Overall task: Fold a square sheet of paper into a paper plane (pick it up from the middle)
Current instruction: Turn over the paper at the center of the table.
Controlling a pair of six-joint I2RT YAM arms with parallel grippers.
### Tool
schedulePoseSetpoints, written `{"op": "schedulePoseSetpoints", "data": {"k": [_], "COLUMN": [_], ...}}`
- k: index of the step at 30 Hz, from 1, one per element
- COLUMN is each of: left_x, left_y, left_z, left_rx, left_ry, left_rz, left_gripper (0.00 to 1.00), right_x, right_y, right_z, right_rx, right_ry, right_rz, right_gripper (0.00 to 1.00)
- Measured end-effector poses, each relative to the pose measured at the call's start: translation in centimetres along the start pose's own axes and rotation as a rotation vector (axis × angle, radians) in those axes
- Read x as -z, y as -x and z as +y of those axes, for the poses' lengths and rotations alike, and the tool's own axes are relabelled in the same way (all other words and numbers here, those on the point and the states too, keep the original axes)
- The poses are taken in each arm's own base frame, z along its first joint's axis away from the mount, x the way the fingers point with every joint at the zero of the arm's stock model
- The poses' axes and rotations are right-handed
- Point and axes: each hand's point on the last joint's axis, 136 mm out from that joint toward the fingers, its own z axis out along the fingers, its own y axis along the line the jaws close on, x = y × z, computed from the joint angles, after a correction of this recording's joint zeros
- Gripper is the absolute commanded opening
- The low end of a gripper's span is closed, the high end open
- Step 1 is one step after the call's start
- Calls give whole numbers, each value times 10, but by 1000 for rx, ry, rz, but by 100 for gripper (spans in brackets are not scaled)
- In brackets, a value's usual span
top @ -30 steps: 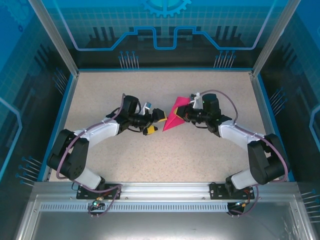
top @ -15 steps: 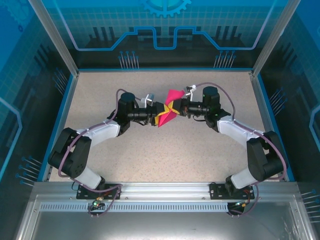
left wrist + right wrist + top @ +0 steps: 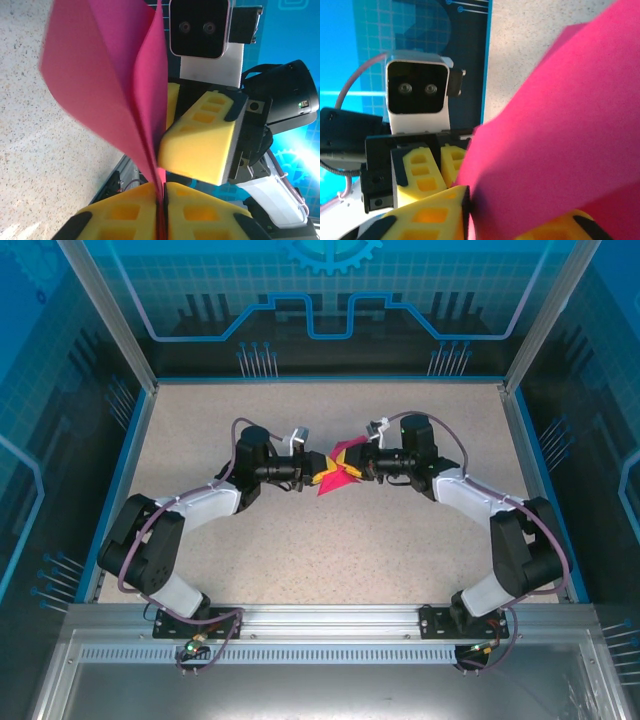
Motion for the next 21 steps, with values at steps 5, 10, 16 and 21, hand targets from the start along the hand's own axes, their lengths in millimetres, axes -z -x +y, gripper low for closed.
{"op": "schedulePoseSetpoints", "data": {"k": [5, 10, 16, 21], "left_x": [1, 11, 51, 97], "left_y": [0, 15, 33, 32], "left_z": [22, 49, 62, 85], "left_rx": [3, -30, -237, -381], "left_ry": [97, 360, 845, 1299], "left_rz": [-7, -78, -226, -269], "left_gripper": [5, 5, 6, 6], "right_x": [14, 39, 67, 78], "right_y": [9, 11, 5, -1], "right_z": [-25, -55, -72, -77], "right_rx": [-32, -45, 15, 70], "right_ry": [-124, -331, -560, -668], "right_rz": [-46, -111, -183, -219], "right_gripper": [52, 62, 70, 76]}}
